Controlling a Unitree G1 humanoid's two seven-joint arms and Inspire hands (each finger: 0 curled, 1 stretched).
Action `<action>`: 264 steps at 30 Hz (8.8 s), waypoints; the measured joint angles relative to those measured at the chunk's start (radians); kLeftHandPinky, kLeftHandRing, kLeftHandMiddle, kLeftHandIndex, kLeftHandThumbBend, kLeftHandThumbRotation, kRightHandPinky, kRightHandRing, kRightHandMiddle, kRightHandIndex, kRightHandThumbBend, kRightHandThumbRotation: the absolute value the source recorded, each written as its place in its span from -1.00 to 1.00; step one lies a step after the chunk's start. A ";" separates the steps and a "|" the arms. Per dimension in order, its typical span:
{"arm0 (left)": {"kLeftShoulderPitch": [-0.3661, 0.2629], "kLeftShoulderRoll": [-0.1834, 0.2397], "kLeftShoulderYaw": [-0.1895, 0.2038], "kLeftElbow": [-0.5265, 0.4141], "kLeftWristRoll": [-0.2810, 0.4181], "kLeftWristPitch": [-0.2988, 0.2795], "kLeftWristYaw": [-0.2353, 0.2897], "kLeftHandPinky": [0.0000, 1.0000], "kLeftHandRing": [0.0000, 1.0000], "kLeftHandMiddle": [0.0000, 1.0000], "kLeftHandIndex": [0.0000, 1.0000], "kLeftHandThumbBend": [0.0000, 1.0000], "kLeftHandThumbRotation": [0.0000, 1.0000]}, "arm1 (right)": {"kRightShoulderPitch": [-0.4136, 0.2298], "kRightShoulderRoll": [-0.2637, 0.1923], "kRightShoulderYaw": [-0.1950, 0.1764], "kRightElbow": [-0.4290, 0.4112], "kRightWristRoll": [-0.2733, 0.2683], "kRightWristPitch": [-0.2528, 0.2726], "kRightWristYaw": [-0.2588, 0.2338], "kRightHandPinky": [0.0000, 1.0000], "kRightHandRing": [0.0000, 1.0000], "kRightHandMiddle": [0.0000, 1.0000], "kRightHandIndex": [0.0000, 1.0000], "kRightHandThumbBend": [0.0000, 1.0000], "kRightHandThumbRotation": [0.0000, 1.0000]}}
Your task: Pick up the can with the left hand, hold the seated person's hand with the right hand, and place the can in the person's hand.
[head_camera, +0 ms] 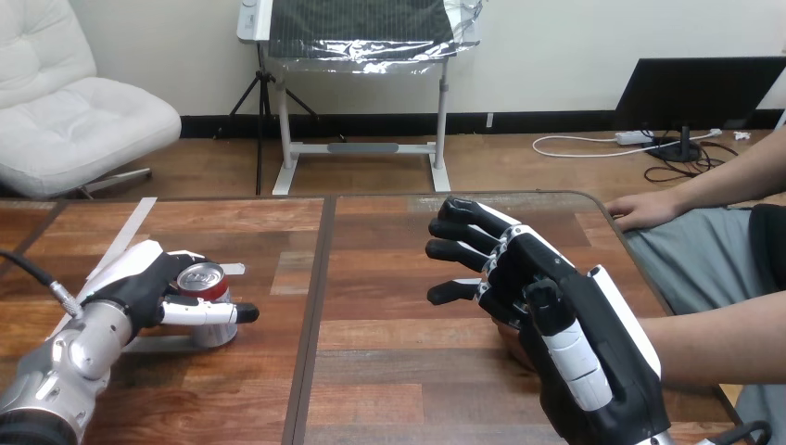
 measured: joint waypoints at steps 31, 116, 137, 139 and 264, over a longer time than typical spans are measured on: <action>-0.004 0.000 -0.011 0.000 0.004 0.002 0.023 0.14 0.35 0.44 0.52 0.51 -0.49 | 0.000 -0.001 0.000 0.000 0.000 -0.001 0.000 0.32 0.63 0.66 0.65 0.93 0.63; -0.002 -0.004 0.015 -0.002 -0.034 -0.070 0.197 -0.51 -0.38 -0.20 -0.05 0.40 -1.00 | 0.000 -0.001 -0.001 -0.002 -0.008 -0.001 -0.010 0.38 0.65 0.67 0.64 0.90 0.64; -0.002 -0.003 0.015 -0.029 -0.038 -0.067 0.128 -0.62 -0.49 -0.31 -0.08 0.44 -1.00 | -0.039 -0.110 -0.068 0.016 -0.268 -0.048 -0.025 0.36 0.65 0.71 0.65 1.00 0.75; 0.002 -0.003 0.015 -0.042 -0.040 -0.067 0.119 -0.61 -0.47 -0.29 -0.09 0.43 -1.00 | -0.055 -0.129 -0.085 0.023 -0.284 -0.051 -0.025 0.36 0.64 0.70 0.66 1.00 0.68; 0.244 -0.002 0.223 -1.065 -0.320 0.110 -0.228 -0.54 -0.42 -0.31 -0.23 0.23 -1.00 | -0.578 -0.674 -0.172 0.864 -0.606 -0.251 0.077 0.73 0.78 0.80 0.78 0.89 -0.21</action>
